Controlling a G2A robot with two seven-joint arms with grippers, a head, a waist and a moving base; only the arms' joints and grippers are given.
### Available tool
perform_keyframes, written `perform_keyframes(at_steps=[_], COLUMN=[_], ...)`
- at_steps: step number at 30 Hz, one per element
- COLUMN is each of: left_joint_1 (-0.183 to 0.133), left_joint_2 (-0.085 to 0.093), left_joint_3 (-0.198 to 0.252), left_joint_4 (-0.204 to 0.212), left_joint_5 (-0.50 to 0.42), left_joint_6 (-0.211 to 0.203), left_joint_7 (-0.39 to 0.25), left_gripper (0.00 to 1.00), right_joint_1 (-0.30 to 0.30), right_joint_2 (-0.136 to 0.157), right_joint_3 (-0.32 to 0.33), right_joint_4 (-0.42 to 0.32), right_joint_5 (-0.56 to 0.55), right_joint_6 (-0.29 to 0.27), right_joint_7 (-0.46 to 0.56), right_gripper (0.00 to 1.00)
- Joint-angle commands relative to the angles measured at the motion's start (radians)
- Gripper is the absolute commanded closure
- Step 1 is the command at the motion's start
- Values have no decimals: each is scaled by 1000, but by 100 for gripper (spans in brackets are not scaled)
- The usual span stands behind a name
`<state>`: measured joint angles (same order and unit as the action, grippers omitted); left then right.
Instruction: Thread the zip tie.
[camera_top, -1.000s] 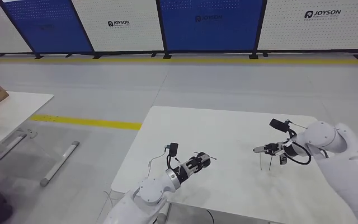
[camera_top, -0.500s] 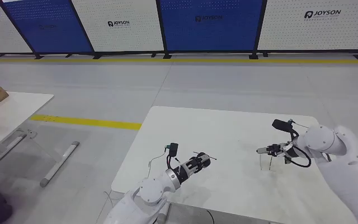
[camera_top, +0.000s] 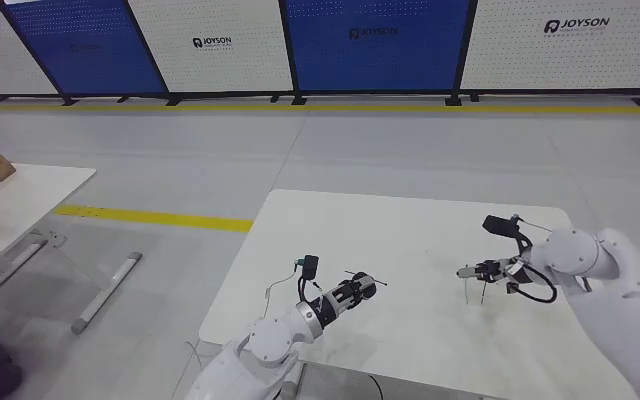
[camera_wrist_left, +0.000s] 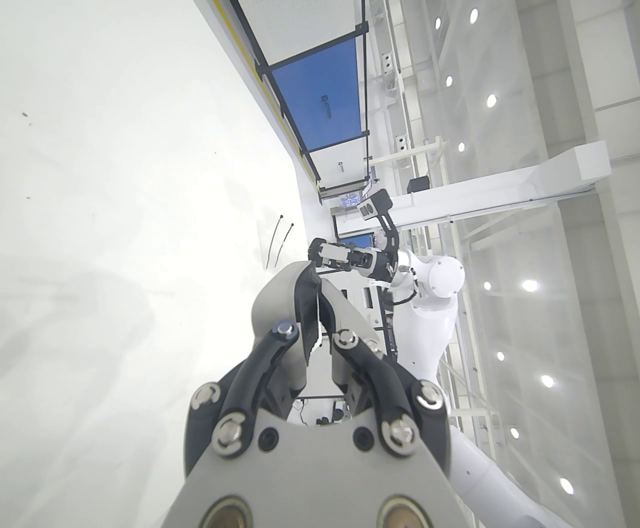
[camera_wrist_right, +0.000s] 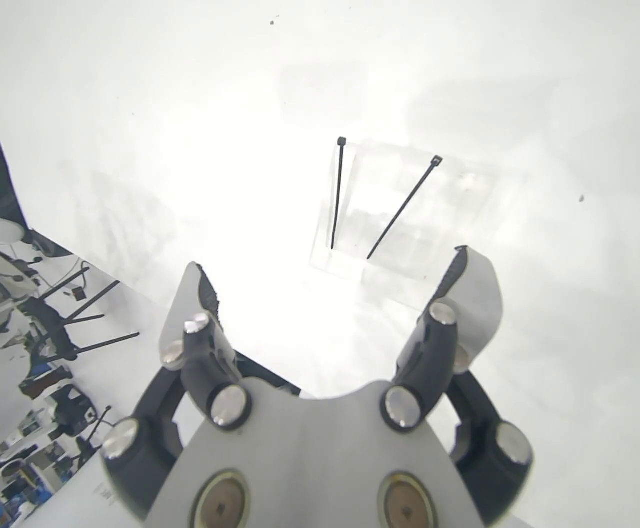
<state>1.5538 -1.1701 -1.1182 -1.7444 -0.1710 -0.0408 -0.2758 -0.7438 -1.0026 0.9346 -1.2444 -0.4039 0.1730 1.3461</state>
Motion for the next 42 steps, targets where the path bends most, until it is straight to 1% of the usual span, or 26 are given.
perform_keyframes(at_steps=[1,2,3,4,5,6,8,9,10,11,12,13,14,20,23,24,30,32,36,38,40,41,42], left_joint_1=[0,0,0,0,0,0,0,0,0,0,0,0,0,0,0,0,0,0,0,0,0,0,0], left_joint_2=[0,0,0,0,0,0,0,0,0,0,0,0,0,0,0,0,0,0,0,0,0,0,0], left_joint_3=[0,0,0,0,0,0,0,0,0,0,0,0,0,0,0,0,0,0,0,0,0,0,0], left_joint_4=[0,0,0,0,0,0,0,0,0,0,0,0,0,0,0,0,0,0,0,0,0,0,0], left_joint_5=[0,0,0,0,0,0,0,0,0,0,0,0,0,0,0,0,0,0,0,0,0,0,0], left_joint_6=[0,0,0,0,0,0,0,0,0,0,0,0,0,0,0,0,0,0,0,0,0,0,0], left_joint_7=[0,0,0,0,0,0,0,0,0,0,0,0,0,0,0,0,0,0,0,0,0,0,0], left_gripper=[100,100,100,100,100,100,100,100,100,100,100,100,100,100,100,100,100,100,100,100,100,100,100], right_joint_1=[7,8,11,14,17,19,25,28,33,37,41,47,51,78,86,89,96,98,104,109,114,119,122], right_joint_2=[-1,-2,-4,-4,-5,-6,-9,-11,-13,-16,-18,-21,-24,-43,-48,-50,-59,-62,-70,-77,-84,-90,-94], right_joint_3=[0,2,3,1,0,-3,-13,-18,-25,-27,-31,-39,-45,-79,-83,-83,-92,-95,-99,-104,-109,-114,-118], right_joint_4=[1,3,4,6,7,10,17,21,30,39,46,58,66,122,154,165,202,210,226,238,249,258,265], right_joint_5=[-3,2,10,5,2,-2,-13,-15,-15,-9,-9,-13,-12,-15,-6,-7,-18,-27,-48,-61,-69,-76,-81], right_joint_6=[12,24,35,41,50,65,88,96,107,117,120,128,133,167,167,167,167,167,167,167,167,167,167], right_joint_7=[-5,-10,-11,-7,-7,-7,0,2,8,7,6,6,5,-8,-12,-18,-25,-24,-19,-15,-11,-7,-4], right_gripper=[0,41,65,86,85,78,69,63,62,59,62,63,60,56,59,62,60,62,61,65,65,67,67])
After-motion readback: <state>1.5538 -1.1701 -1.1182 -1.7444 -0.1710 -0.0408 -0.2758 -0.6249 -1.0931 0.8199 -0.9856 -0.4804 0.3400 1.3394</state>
